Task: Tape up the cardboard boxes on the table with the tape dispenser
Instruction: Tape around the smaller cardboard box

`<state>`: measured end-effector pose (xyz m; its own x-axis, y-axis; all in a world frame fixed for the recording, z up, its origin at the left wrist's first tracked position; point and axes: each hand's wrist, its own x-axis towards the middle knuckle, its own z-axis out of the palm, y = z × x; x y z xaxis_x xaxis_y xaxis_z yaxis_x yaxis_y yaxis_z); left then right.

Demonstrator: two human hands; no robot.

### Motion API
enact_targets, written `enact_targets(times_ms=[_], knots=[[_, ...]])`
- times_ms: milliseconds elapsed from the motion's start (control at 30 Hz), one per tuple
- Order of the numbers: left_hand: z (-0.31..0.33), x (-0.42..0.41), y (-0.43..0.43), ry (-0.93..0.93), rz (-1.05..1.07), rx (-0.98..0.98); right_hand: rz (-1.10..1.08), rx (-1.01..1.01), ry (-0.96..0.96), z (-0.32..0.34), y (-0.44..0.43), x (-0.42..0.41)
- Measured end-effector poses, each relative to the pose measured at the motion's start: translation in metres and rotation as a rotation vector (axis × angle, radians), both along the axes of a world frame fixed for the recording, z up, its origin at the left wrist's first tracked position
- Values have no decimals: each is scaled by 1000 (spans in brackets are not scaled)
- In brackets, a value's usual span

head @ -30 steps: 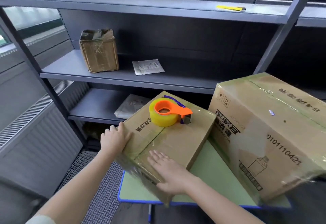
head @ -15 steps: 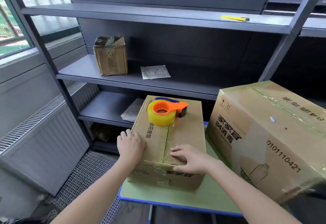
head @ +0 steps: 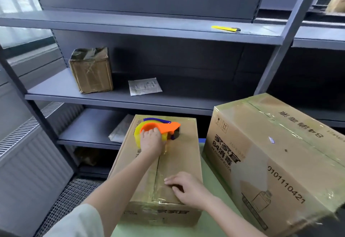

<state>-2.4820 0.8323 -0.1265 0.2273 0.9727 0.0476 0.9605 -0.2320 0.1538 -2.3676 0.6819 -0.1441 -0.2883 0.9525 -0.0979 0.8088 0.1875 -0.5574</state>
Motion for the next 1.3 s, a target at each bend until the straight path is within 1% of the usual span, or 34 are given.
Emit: enact_targets(times_ms=[67,133,233,267,333,433,500,533,567,667,733,800,867,933,1000,1067,1133,1167,1200,1300], knots=[[-3,6,6,14,-1,-26,-36,-15,73,-5,2,3],[-3,7,8,4,-8,-6,-99,-51,168,-6,5,5],[6,-1,8,-105,-23,-3,-146,-65,229,-9,12,6],[12,-6,6,-186,-24,-19,-171,-71,250,-9,15,5],[27,-18,3,-416,-8,-94,-285,-79,318,-9,24,3],[45,-35,-7,-793,18,-350,-504,-17,424,-6,40,0],[53,-44,-21,-1000,74,-464,-578,-7,583,1,52,-3],[54,-46,-28,-1058,108,-481,-574,2,643,6,58,-4],[52,-48,-33,-1092,144,-489,-540,12,663,14,63,-3],[46,-50,-48,-1153,212,-513,-312,46,723,29,69,-2],[43,-51,-57,-1207,245,-515,-245,52,729,35,65,-5],[41,-53,-64,-1315,265,-532,-209,102,694,37,61,-9],[39,-54,-70,-1360,238,-542,-171,185,576,40,56,-12],[39,-54,-78,-1313,192,-545,-149,295,431,43,53,-12],[38,-57,-82,-1262,135,-500,-135,359,336,46,50,-12],[41,-63,-82,-1233,86,-394,-131,355,215,50,48,-12],[44,-73,-78,-1271,110,-280,-141,342,75,54,46,-11],[47,-77,-77,-1294,130,-261,-148,344,28,56,45,-10],[49,-81,-76,-1293,133,-271,-150,347,-4,58,44,-10],[54,-84,-77,-1202,154,-385,-130,340,-102,64,44,-10]])
